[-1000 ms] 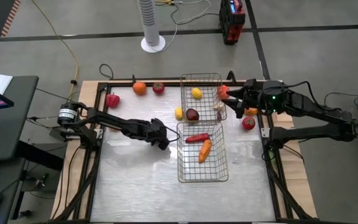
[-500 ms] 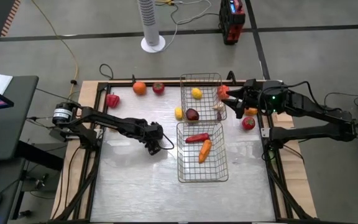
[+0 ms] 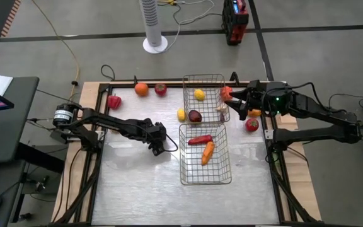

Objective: Sort produce into baskets
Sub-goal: Put the left green lime into the top wire basket

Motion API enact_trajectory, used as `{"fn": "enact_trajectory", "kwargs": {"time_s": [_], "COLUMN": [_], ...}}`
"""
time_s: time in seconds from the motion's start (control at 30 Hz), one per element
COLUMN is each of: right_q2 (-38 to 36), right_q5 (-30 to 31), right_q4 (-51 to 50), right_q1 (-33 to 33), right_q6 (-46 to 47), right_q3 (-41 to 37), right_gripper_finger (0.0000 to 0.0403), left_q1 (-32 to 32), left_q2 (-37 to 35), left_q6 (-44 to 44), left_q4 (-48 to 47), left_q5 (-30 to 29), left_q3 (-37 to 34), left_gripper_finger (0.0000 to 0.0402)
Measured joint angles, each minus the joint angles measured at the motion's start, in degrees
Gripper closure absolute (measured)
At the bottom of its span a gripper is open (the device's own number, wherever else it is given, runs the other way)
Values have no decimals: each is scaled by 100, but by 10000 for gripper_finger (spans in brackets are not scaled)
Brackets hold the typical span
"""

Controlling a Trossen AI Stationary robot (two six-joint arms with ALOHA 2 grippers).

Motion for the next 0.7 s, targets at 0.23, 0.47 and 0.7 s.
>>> {"fn": "enact_trajectory", "kwargs": {"time_s": [0.23, 0.47, 0.7], "right_q2": [0, 0, 0], "right_q5": [-2, -4, -9], "right_q4": [-1, 1, 0], "right_q1": [0, 0, 0], "right_q6": [1, 1, 1], "right_q3": [0, 0, 0], "right_gripper_finger": [112, 112, 112], "left_q1": [0, 18, 180], "left_q2": [-2, -4, -352], "left_q6": [-210, -286, -422], "left_q4": [339, 447, 431], "left_q5": [8, 244, 119], "left_q3": [7, 9, 9], "left_gripper_finger": [185, 245, 248]}}
